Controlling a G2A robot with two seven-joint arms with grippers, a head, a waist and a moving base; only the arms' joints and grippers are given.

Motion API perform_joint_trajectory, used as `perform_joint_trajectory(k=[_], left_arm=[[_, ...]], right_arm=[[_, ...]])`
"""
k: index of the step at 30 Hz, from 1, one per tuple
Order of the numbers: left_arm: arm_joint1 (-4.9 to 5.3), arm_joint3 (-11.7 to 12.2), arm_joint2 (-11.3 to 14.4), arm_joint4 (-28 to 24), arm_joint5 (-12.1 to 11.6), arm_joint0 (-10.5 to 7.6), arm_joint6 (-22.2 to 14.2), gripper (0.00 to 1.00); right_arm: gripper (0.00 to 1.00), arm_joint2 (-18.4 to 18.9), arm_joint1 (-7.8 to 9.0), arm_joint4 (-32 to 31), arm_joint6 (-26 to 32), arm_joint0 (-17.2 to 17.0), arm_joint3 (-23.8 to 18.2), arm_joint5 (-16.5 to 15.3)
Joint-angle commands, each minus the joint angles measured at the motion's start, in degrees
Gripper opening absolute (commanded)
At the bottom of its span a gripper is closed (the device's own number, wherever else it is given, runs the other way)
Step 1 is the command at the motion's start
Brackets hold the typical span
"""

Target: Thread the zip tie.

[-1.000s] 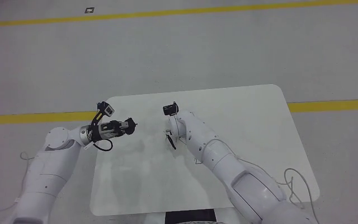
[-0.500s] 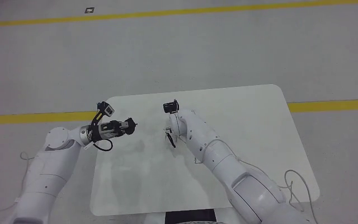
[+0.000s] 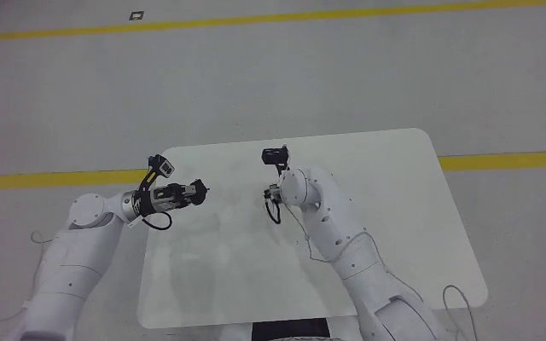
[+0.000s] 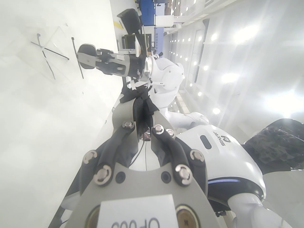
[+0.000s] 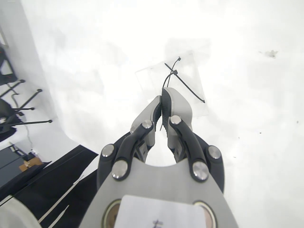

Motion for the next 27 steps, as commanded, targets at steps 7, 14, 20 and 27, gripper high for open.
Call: perform_joint_trajectory(k=[7,14,20,27], left_arm=[[0.0,0.0,0.0,0.0,0.0,0.0,0.0,0.0],[0.0,0.0,0.0,0.0,0.0,0.0,0.0,0.0],[-0.22,-1.2,0.7,-0.8,1.1,0.93,2.1,0.0],[-1.03,-1.2,2.5,-3.0,-0.2,2.31,6.1,0.0]], right_arm=[[0.0,6.7,1.35,15.4,-4.5,-8.4,-11.4,-9.5],[0.0,6.7,1.35,15.4,-4.5,-8.4,-11.4,-9.5],[0.0,6.5,1.25,21.0,-13.1,-10.0,-13.2,-8.5],[0.0,5.4,1.58,27.6,-20.9,-11.6,-16.0,-12.8]])
